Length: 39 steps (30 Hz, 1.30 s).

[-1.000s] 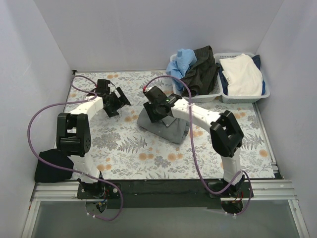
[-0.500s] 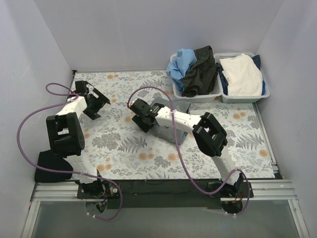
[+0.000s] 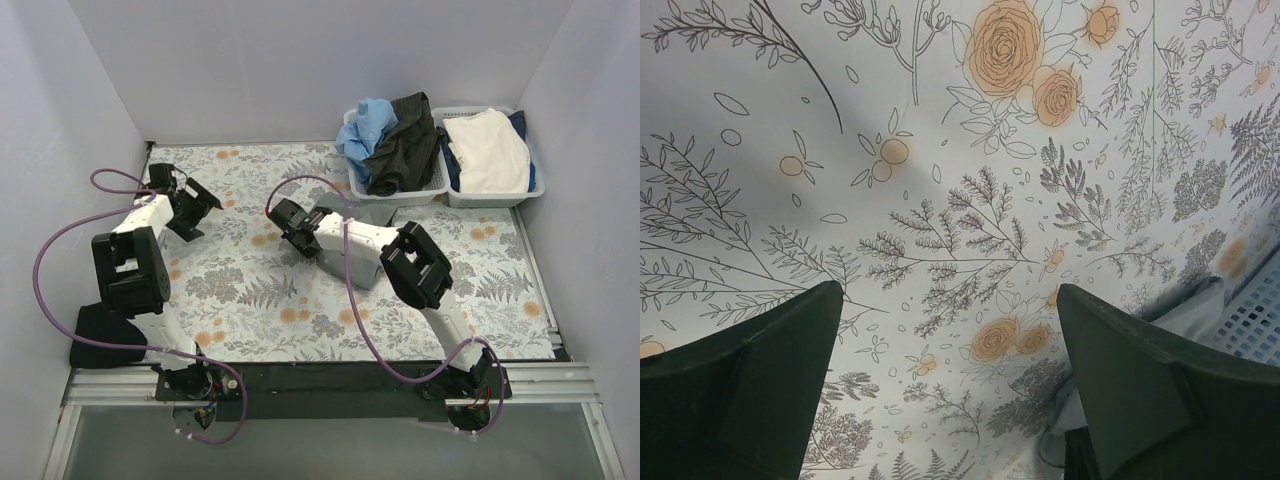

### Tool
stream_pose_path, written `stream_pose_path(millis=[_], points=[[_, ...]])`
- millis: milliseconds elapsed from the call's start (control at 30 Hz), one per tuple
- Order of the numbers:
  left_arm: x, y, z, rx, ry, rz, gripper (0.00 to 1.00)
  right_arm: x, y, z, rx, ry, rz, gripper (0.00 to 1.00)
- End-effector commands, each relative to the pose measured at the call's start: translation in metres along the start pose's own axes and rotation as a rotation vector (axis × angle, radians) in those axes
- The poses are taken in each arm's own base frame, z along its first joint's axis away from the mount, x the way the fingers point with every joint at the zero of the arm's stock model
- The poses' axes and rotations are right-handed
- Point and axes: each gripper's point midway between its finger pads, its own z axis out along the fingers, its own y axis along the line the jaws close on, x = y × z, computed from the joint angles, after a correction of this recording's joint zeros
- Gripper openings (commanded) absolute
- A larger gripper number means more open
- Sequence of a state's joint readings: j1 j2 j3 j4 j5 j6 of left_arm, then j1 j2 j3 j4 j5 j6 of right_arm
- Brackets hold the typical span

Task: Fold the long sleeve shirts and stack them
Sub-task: Fold the shirt

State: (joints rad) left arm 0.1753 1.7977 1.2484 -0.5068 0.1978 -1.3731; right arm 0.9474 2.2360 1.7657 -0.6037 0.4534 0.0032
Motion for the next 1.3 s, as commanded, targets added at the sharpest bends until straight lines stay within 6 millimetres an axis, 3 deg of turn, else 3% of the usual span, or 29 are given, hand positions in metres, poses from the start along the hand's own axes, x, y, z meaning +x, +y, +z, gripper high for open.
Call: stream_pose_path(millis=[0, 100, 200, 300, 433, 567, 700, 767, 800, 867, 900, 1100, 1200, 1267], points=[[-0.002, -0.003, -0.008, 0.030, -0.009, 0.003, 0.89, 0.036, -0.005, 0.017, -0.107, 0.135, 0.087, 0.02], [-0.002, -0.002, -0.008, 0.032, -0.007, 0.002, 0.89, 0.041, -0.004, 0.011, -0.161, 0.146, 0.117, 0.01], [-0.001, -0.003, -0.008, 0.039, -0.003, 0.004, 0.89, 0.029, 0.004, -0.010, -0.257, 0.097, 0.121, 0.01], [-0.001, -0.004, -0.010, 0.045, -0.004, 0.010, 0.89, 0.006, 0.014, -0.042, -0.402, 0.016, 0.137, 0.01], [-0.003, -0.004, -0.013, 0.046, -0.016, 0.017, 0.89, -0.027, 0.033, -0.103, -0.650, -0.124, 0.139, 0.01], [-0.002, -0.003, -0.013, 0.043, -0.016, 0.020, 0.89, -0.045, 0.051, -0.153, -0.879, -0.225, 0.113, 0.01], [-0.003, -0.003, -0.014, 0.043, -0.019, 0.023, 0.89, -0.054, 0.059, -0.188, -1.016, -0.285, 0.088, 0.01], [-0.003, -0.003, -0.013, 0.045, -0.017, 0.020, 0.89, -0.049, 0.063, -0.186, -1.033, -0.255, 0.098, 0.05], [-0.002, -0.003, -0.013, 0.044, -0.014, 0.024, 0.89, -0.046, 0.062, -0.180, -1.015, -0.234, 0.107, 0.36], [-0.003, -0.004, -0.013, 0.046, -0.014, 0.027, 0.89, -0.032, 0.061, -0.160, -0.950, -0.168, 0.124, 0.57], [-0.002, -0.004, -0.013, 0.047, -0.013, 0.030, 0.89, -0.029, 0.058, -0.154, -0.919, -0.155, 0.125, 0.73], [-0.005, -0.004, -0.025, 0.052, -0.045, 0.047, 0.89, -0.021, 0.035, -0.153, -0.776, -0.177, 0.126, 0.77], [0.000, -0.017, -0.038, 0.126, -0.043, 0.067, 0.89, -0.012, 0.021, -0.142, -0.670, -0.160, 0.167, 0.75], [0.009, -0.040, -0.053, 0.220, -0.047, 0.125, 0.88, -0.001, 0.007, -0.128, -0.560, -0.123, 0.220, 0.72]])
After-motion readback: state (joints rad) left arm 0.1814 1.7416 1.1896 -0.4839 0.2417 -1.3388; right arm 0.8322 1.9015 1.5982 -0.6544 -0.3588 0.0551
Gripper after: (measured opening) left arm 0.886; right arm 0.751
